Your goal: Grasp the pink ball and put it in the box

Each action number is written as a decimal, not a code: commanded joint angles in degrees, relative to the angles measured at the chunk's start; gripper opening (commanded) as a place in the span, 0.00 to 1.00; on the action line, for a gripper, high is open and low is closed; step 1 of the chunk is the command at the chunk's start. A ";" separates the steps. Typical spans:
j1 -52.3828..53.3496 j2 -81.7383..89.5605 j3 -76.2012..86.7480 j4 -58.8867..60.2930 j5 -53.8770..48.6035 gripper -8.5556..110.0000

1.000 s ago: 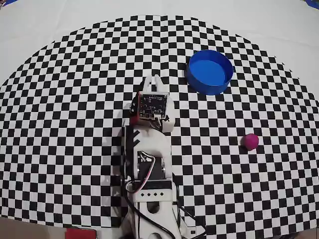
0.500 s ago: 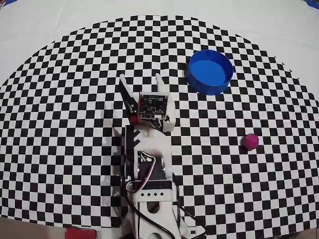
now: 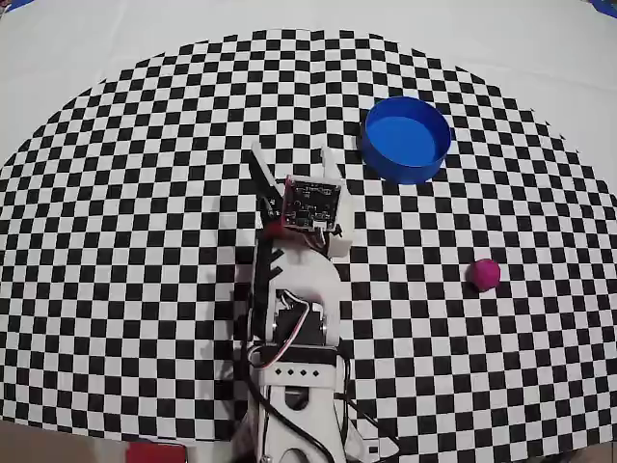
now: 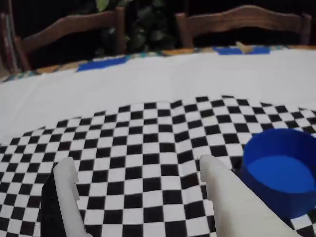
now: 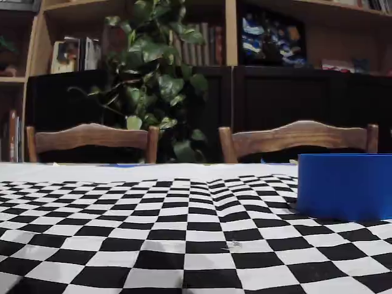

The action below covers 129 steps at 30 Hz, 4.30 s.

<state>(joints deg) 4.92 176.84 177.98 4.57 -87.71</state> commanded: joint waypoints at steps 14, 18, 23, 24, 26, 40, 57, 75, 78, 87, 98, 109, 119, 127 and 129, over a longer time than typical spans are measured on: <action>10.55 -0.79 0.35 -2.02 -0.62 0.32; 13.01 -0.88 0.35 -2.20 -0.62 0.32; 16.00 -1.05 0.35 -2.20 -0.62 0.32; 16.52 -1.05 0.35 -2.20 -0.62 0.32; 17.58 -1.32 0.35 -2.20 -0.62 0.32; 26.72 -1.49 0.35 -2.37 -0.62 0.32; 39.38 -2.55 0.35 -2.37 -0.62 0.32; 47.46 -2.55 0.35 -2.29 -0.62 0.32; 48.34 -2.55 0.35 -2.29 -0.62 0.32; 50.89 -2.55 0.35 -2.11 -0.62 0.32; 53.09 -2.55 0.35 -2.02 -0.62 0.32; 54.67 -2.55 0.35 -1.93 -0.62 0.32; 55.46 -5.89 0.35 -1.93 -0.62 0.32; 55.37 -9.67 0.35 -2.02 -0.62 0.32; 55.20 -10.55 0.35 -2.20 -0.62 0.32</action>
<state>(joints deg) 59.85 167.26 177.98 2.99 -87.71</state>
